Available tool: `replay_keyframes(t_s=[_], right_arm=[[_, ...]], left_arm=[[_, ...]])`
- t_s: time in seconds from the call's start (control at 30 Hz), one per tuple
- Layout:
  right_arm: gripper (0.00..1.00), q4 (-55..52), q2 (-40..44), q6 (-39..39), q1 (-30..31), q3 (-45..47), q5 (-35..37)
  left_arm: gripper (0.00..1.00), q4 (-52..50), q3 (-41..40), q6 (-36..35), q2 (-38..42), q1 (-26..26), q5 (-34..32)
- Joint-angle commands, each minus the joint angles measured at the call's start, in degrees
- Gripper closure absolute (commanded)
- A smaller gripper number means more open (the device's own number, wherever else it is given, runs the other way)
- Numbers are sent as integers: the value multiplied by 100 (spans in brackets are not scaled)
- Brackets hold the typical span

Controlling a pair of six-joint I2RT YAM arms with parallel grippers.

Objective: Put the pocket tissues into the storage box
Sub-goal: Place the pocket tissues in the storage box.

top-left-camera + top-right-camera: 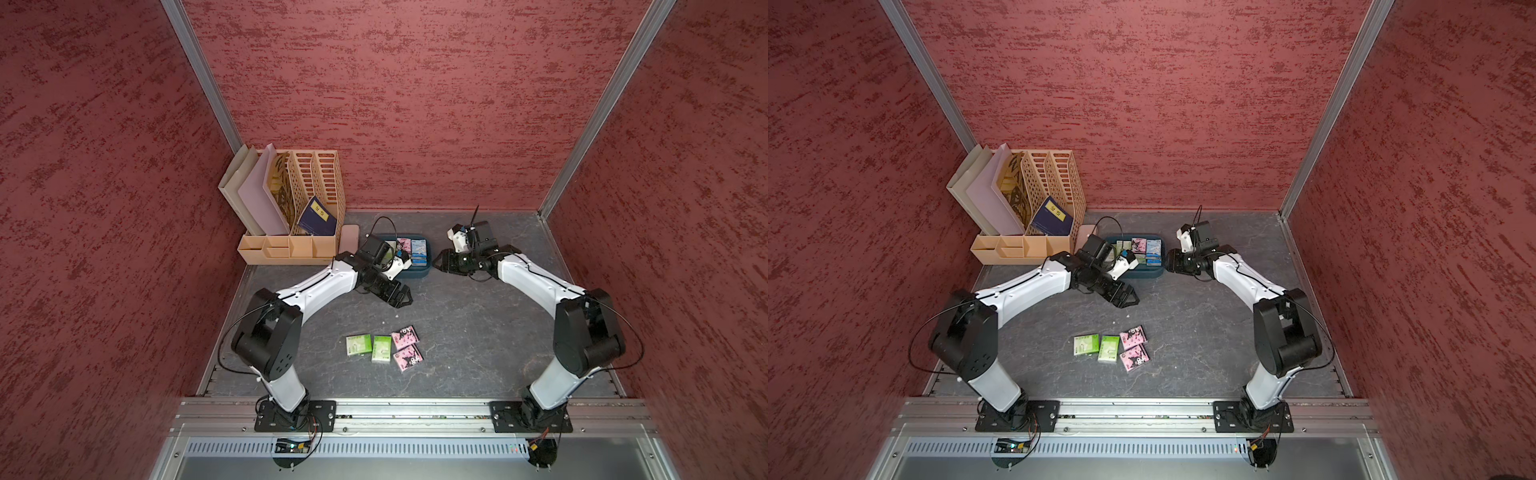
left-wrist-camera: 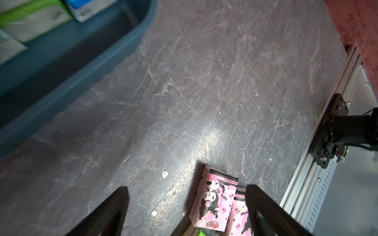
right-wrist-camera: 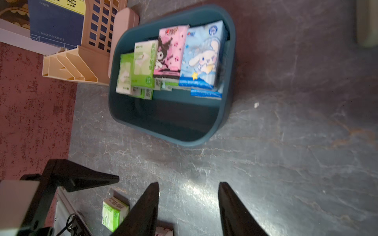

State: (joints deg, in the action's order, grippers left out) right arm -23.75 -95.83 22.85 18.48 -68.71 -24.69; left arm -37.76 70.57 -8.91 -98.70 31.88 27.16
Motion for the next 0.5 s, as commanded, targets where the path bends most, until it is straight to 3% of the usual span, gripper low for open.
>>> replay_keyframes(t_s=[0.0,0.47], right_arm=[[49,327,355,148,-103,233,-162],[49,189,475,101,-170,406,-239]], left_arm=[[8,-161,28,-329,-224,46,300],[11,-147,-410,-340,-494,321,536]])
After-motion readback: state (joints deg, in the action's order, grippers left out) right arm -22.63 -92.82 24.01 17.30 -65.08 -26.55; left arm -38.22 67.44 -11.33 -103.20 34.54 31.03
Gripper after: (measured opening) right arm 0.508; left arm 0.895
